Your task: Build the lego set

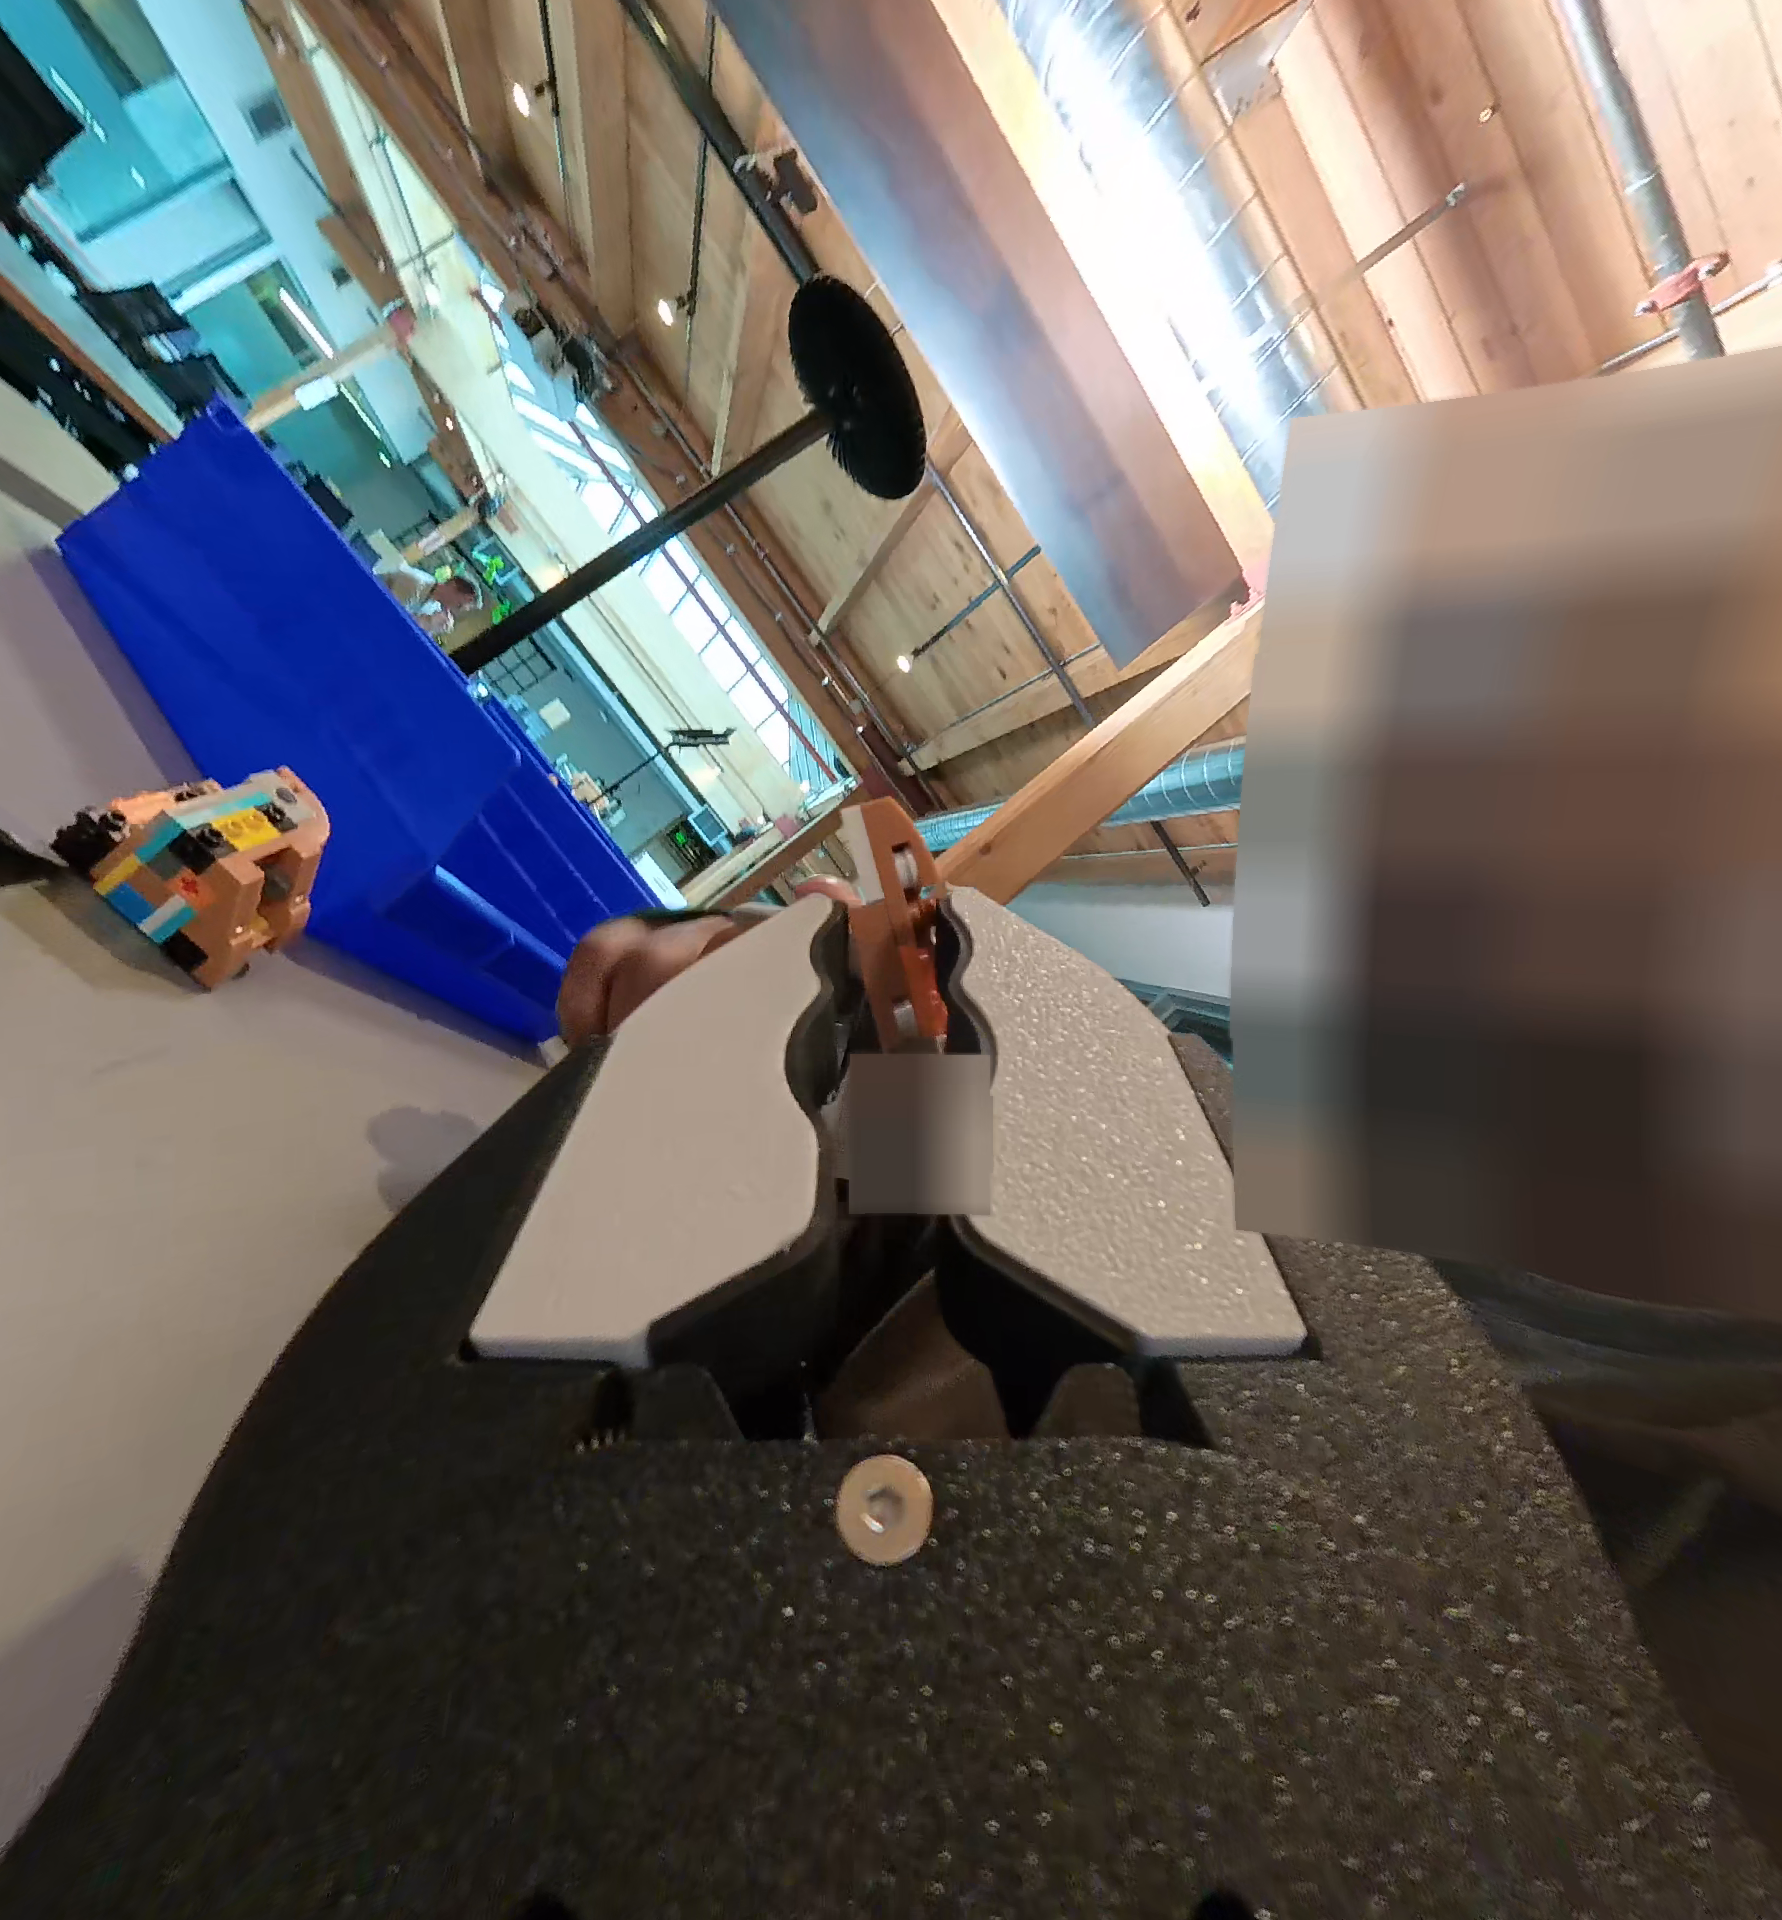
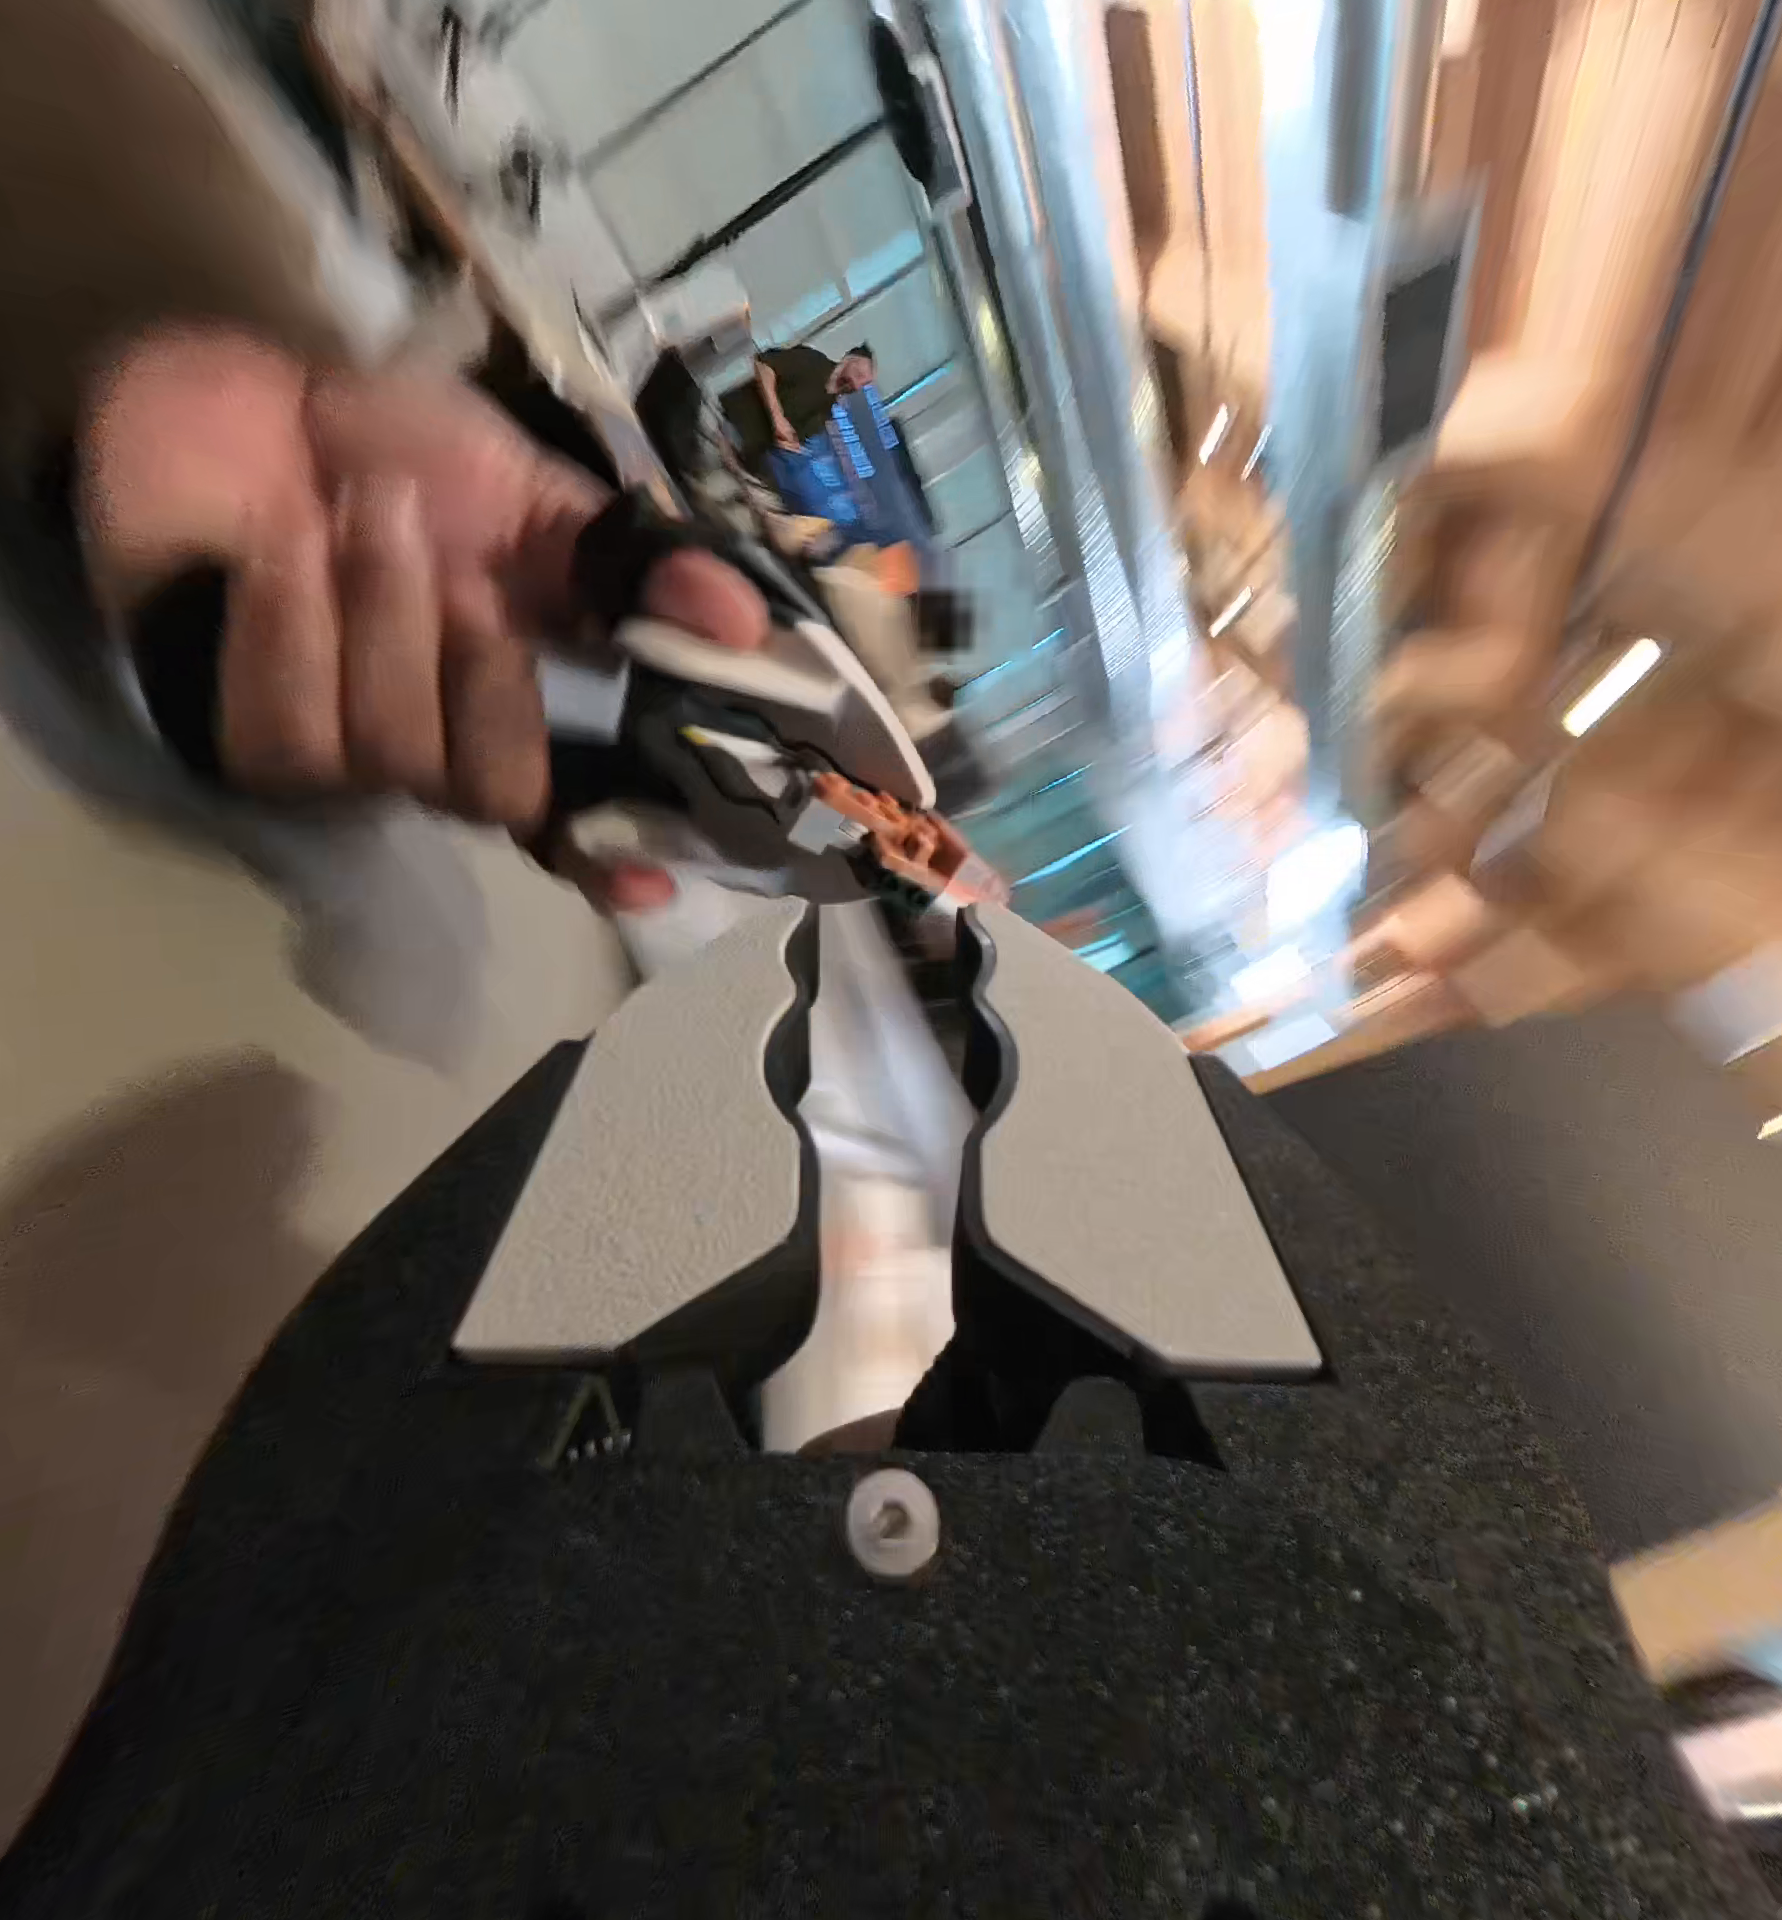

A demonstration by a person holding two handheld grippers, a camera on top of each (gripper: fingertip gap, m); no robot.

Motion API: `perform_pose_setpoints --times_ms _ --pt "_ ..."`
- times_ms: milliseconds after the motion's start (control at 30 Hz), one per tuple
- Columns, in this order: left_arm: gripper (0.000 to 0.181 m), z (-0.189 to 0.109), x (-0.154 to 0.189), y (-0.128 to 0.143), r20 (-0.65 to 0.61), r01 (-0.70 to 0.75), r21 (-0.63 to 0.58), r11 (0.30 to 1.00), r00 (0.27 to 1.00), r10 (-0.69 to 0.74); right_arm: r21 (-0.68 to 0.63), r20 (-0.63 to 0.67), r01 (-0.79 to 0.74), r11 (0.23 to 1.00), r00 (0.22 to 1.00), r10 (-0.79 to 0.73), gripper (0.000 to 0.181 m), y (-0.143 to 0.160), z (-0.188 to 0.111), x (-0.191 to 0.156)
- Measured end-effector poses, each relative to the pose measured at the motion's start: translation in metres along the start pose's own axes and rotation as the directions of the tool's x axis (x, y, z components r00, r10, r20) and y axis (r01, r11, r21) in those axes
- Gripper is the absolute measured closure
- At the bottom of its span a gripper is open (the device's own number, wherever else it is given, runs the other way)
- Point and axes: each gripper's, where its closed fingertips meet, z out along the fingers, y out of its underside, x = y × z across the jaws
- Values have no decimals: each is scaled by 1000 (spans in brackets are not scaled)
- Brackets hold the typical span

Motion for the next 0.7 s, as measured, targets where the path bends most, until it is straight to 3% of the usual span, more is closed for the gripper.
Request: perform_pose_setpoints --times_ms 67,133,200,333,467,567,700 --pt "165 1 1 -2 2 -42 29 999 999 42 -18 40 -322 947 946 322 156 2 4 3" --pt "165 1 2 -4 1 -86 45 995 996 86 -25 68 -583 812 809 584 156 3 6 9" --pt "166 2 2 -5 10 -127 48 991 992 126 -31 78 -751 660 656 750 155 5 7 15" --pt "166 4 -3 1 79 -280 -16 960 957 280 -55 113 -928 369 361 926 151 9 8 21" --pt "166 10 -1 14 103 -517 -152 842 839 534 -101 191 -984 146 125 974 147 9 9 16" --pt "166 14 2 23 85 -624 -213 752 755 650 -135 226 -986 97 64 972 148 10 9 9" --pt "166 13 1 24 92 -651 -239 720 723 684 -141 269 -983 121 79 960 163 4 8 6"
